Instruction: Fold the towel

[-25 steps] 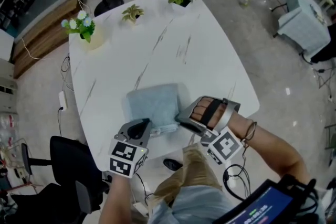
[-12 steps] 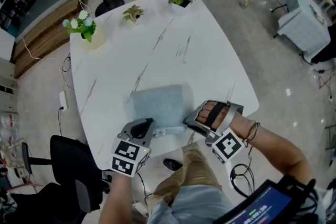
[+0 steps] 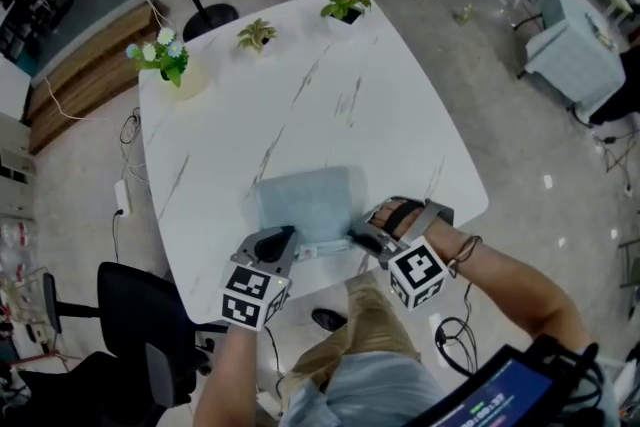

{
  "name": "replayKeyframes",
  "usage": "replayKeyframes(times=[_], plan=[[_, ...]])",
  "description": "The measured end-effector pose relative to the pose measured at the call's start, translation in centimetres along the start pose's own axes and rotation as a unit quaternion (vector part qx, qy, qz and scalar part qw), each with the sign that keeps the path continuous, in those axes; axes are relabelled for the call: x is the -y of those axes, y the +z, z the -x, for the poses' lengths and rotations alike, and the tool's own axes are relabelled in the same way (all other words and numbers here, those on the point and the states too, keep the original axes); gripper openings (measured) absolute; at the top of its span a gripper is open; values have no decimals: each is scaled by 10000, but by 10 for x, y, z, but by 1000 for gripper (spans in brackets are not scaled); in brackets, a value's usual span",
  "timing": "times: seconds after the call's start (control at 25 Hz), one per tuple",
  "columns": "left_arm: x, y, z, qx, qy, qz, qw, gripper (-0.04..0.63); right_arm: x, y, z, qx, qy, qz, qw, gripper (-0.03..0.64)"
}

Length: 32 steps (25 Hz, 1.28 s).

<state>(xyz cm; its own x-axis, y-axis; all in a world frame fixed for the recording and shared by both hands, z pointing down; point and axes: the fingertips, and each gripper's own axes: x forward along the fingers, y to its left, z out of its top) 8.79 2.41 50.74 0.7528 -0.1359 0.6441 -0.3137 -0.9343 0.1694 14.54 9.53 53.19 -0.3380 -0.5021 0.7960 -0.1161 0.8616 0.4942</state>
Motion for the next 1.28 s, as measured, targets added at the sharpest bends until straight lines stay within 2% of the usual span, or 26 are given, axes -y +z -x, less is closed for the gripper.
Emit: replayKeyframes(times=[0.08, 0.16, 0.24, 0.36, 0.52, 0.64, 0.72, 0.84, 0.96, 1.04, 1.12, 1.2, 1.28], plan=[[2, -1, 2, 44, 29, -62, 10000, 8, 1, 0, 3, 32, -111, -392, 9992, 31], [3, 0, 12, 160, 112, -141, 9997, 8, 1, -3, 10, -13, -215, -967, 9951, 70], [0, 1, 30, 387, 326, -127, 9986, 9, -1, -9, 19, -126, -289, -1528, 9878, 114], [-8, -1, 71, 825, 710, 93, 9940, 9, -3, -14, 44, -134, -569, -2310, 9712, 117], [-5, 6, 141, 1498, 1262, 292, 9802, 9, -4, -6, 101, 131, -1210, -3426, 9316, 117], [5, 29, 197, 1993, 1673, 437, 9645, 9, 12, 14, 146, 658, -1726, -4262, 8856, 117], [10, 51, 228, 2261, 1987, 505, 9523, 9, 38, 30, 173, 1084, -2078, -4622, 8553, 117], [20, 85, 264, 2642, 2430, 437, 9323, 9, 82, 60, 209, 1788, -2557, -4907, 8136, 84], [37, 116, 295, 2971, 2887, 355, 9094, 9, 111, 96, 239, 2413, -2776, -4934, 7882, 64], [52, 132, 310, 3135, 3132, 315, 8959, 9, 120, 116, 260, 2651, -2942, -4819, 7816, 41], [69, 147, 319, 3309, 3249, 217, 8857, 9, 123, 129, 276, 2799, -3122, -4631, 7809, 25], [82, 155, 323, 3435, 3322, 99, 8784, 9, 120, 133, 282, 2863, -3254, -4541, 7784, 18], [94, 160, 322, 3520, 3359, -10, 8737, 8, 115, 129, 282, 2916, -3296, -4624, 7698, 18]])
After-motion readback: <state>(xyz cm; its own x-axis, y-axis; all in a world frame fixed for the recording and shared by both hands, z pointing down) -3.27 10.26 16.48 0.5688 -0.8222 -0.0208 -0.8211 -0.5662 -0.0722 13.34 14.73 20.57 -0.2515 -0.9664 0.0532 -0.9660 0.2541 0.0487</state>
